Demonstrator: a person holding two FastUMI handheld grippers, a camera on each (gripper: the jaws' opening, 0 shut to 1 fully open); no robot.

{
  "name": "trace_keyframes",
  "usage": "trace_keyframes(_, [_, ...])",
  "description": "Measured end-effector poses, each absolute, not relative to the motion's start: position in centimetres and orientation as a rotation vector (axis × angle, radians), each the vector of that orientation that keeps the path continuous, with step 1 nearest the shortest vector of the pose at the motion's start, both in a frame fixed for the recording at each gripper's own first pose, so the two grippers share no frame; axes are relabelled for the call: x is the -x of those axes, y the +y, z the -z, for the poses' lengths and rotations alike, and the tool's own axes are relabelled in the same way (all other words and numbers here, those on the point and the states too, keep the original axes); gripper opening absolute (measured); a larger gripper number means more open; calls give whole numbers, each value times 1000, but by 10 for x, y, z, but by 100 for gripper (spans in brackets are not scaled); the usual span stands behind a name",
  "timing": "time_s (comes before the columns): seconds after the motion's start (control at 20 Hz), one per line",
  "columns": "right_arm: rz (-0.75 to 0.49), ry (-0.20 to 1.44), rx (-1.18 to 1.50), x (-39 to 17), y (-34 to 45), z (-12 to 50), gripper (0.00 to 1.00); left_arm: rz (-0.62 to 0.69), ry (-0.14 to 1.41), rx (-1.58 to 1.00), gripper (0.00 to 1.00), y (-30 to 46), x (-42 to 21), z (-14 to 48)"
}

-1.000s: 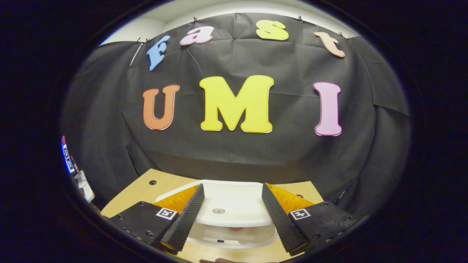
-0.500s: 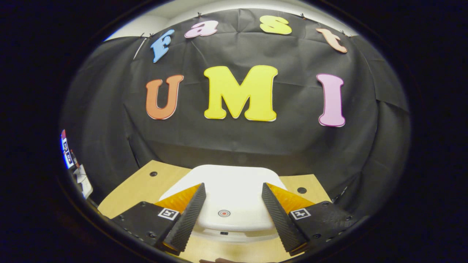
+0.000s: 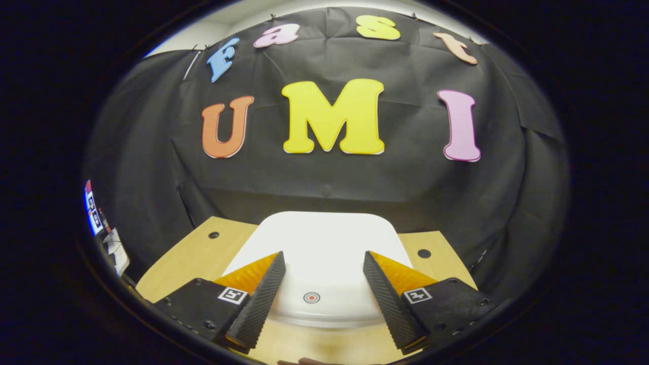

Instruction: Press the lid of the desktop garbage bin to open it, pick up the crumpled paper on the desktop and throw it into the bin, then pick up the pop can on the desktop and drop it into the bin, and finally close the garbage bin lid.

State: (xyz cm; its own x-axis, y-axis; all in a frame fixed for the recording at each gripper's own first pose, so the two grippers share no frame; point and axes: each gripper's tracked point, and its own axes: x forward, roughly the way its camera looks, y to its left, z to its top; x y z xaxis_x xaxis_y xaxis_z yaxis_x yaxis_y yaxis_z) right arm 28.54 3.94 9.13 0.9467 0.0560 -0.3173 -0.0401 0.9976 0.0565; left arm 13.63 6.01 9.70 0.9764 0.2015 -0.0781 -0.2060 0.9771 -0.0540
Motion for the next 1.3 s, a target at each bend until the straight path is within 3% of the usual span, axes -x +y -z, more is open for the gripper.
trace_keyframes(0.4, [-33, 261, -42, -283, 39, -89, 96, -150, 103, 78, 96, 33, -139, -89])
trace_keyframes(1.05, [7, 175, -77, -287, 42, -86, 98, -184, 143, 92, 97, 34, -140, -80])
trace_keyframes(1.3, [23, 146, -110, -284, 38, -90, 94, -196, 113, 96, 97, 43, -137, -89])
